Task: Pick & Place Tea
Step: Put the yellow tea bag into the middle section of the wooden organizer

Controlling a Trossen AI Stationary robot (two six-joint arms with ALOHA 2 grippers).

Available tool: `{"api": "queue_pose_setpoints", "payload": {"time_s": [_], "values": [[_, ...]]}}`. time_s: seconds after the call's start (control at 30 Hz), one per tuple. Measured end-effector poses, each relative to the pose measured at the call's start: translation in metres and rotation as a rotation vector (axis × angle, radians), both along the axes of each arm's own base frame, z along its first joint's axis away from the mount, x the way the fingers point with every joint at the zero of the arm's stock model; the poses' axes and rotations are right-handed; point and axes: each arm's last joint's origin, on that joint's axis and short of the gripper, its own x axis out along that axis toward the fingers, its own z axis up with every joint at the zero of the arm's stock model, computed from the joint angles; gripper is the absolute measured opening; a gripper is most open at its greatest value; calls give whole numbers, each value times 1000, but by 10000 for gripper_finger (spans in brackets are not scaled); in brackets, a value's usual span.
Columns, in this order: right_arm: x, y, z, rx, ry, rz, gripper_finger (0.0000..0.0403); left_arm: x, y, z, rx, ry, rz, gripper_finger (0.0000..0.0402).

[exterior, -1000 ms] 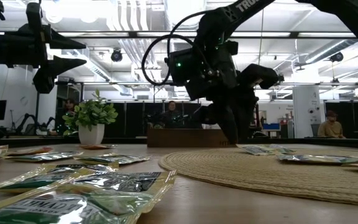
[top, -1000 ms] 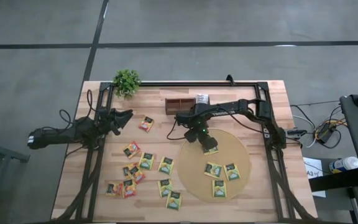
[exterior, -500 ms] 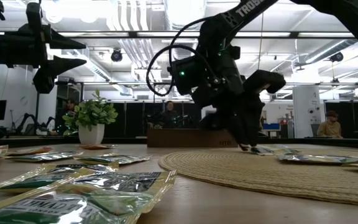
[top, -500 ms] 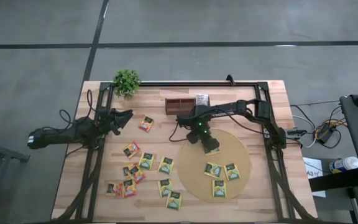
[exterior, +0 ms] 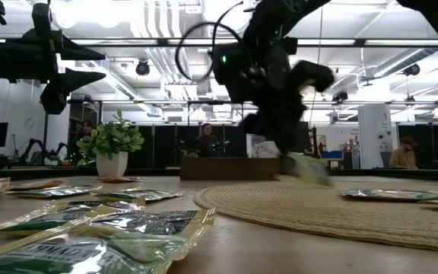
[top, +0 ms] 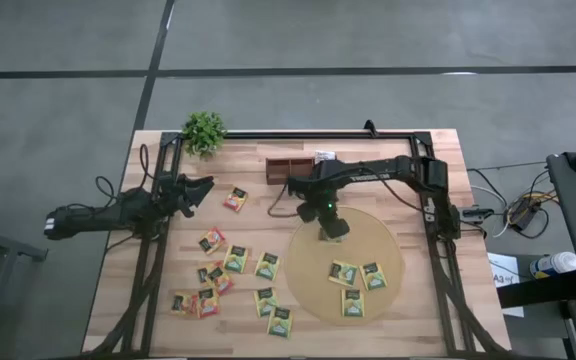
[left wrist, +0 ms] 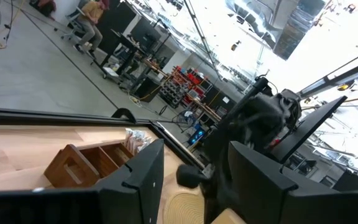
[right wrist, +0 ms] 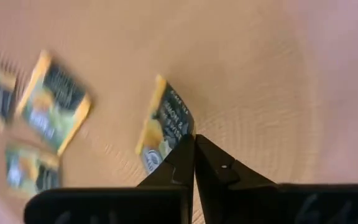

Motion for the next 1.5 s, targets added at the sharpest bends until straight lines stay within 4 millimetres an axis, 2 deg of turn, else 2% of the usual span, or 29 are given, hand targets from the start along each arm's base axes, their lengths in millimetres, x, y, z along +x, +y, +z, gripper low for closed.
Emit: {"api": "queue_pose_setpoints", "payload": {"time_s": [0.13,0.37,0.47,0.6,0.73,1.0,1.3,1.5], "values": [[5,-20,23,-24,-156,-176,8,0,0,0,0,0,0,174],[-1,-80,65,-60,-421,-549,8,0,0,0,-1,0,0,174],[-8,-106,73,-65,-485,-661,8,0,0,0,-4,-2,-1,174],[-16,-134,70,-69,-555,-777,8,0,0,0,-5,-3,-1,174],[-20,-149,62,-58,-608,-859,8,0,0,0,-5,-4,-1,174],[-32,-152,34,-57,-560,-889,8,0,0,0,-5,-4,-1,174],[-36,-156,18,-83,-640,-942,8,0,0,0,3,1,0,174],[-45,-158,-1,-111,-612,-1017,8,0,0,0,10,5,2,174]]}}
